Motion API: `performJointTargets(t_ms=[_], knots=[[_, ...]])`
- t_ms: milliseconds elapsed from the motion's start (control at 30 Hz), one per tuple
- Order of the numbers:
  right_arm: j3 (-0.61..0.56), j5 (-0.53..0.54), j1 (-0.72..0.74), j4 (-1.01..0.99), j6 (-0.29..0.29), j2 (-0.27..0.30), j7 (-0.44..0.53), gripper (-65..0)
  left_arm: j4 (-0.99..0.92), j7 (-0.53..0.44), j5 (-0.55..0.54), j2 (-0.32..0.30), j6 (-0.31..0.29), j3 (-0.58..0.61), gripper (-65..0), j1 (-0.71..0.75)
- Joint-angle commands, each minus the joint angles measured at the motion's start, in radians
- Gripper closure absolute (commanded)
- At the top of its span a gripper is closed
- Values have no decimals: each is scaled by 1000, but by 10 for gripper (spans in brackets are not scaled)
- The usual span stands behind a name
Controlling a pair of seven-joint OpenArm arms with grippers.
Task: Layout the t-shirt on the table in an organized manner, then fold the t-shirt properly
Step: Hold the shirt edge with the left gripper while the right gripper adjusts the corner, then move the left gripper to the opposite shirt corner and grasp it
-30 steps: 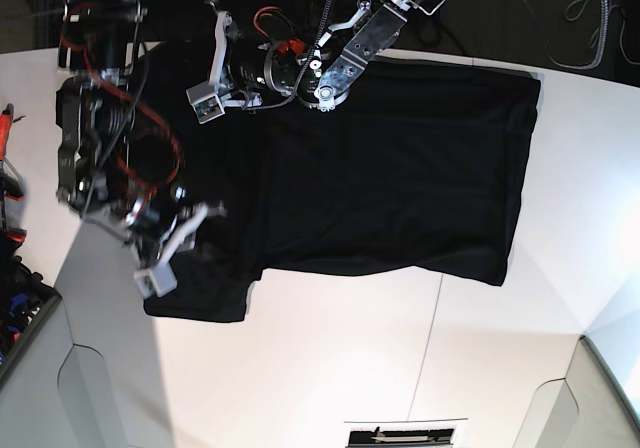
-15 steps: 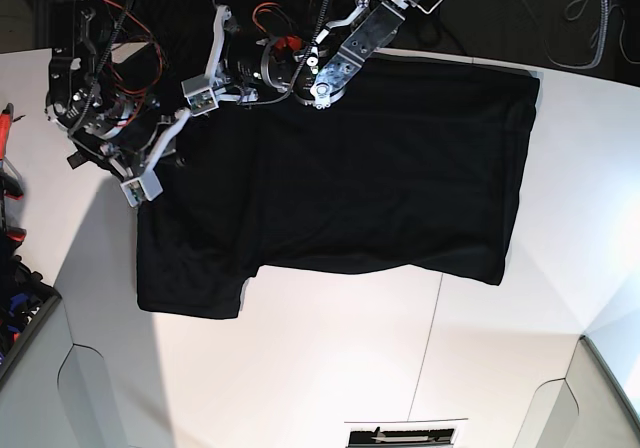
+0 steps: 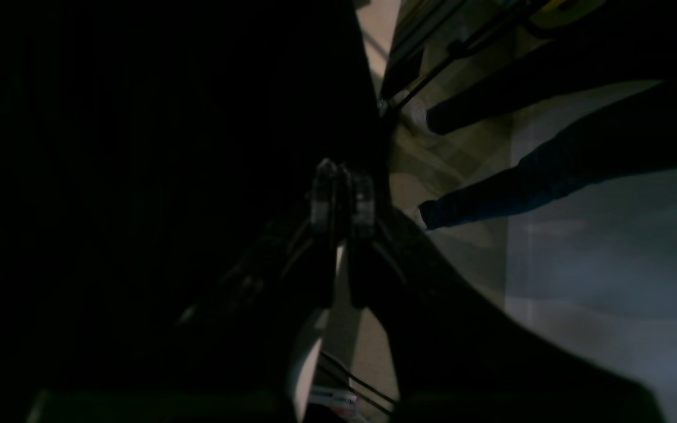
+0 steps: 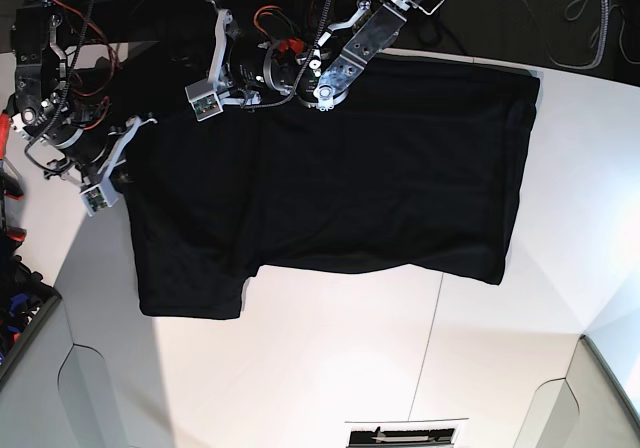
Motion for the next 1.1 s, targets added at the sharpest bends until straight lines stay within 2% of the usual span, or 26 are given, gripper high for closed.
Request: performJointTargets(t_ms=[0,100,267,300,433,567,667,733,800,867,933,1067], knots=[[7,-8,31,1,-18,27,28,0,11,-2,0,11,4,1,-41,-9],[8,-23,92,-55,-50,41,27,0,11,-3,0,11,4,1,-41,-10],[8,-16,209,-173,-58,40,27,0,16,-3,0,11,3,0,-42,-11],[8,-16,225,-184,-71,40,28,0,19,-3,0,11,2,0,-55,-11],[9,-16,266,-191,-136,37,28,0,46,-2,-4,11,-4,1,-195,-10],[13,-17,288,-191,-191,34,27,0,97,-2,-5,11,-4,1,-218,-10],[27,-17,290,-191,-254,32,25,0,155,-1,-6,11,1,1,-285,-10],[41,-16,290,-191,-276,32,23,-122,192,5,-5,11,32,0,-321,-11],[57,-17,290,-192,-281,32,23,-276,220,9,-5,9,48,-6,-322,-11],[75,-17,290,-198,-281,32,25,-392,240,14,-5,8,49,-21,-322,-11],[96,-17,292,-215,-280,32,31,-428,253,14,-6,8,49,-45,-322,-11],[111,7,295,-270,-276,32,49,-428,263,17,-36,8,49,-117,-322,-13]])
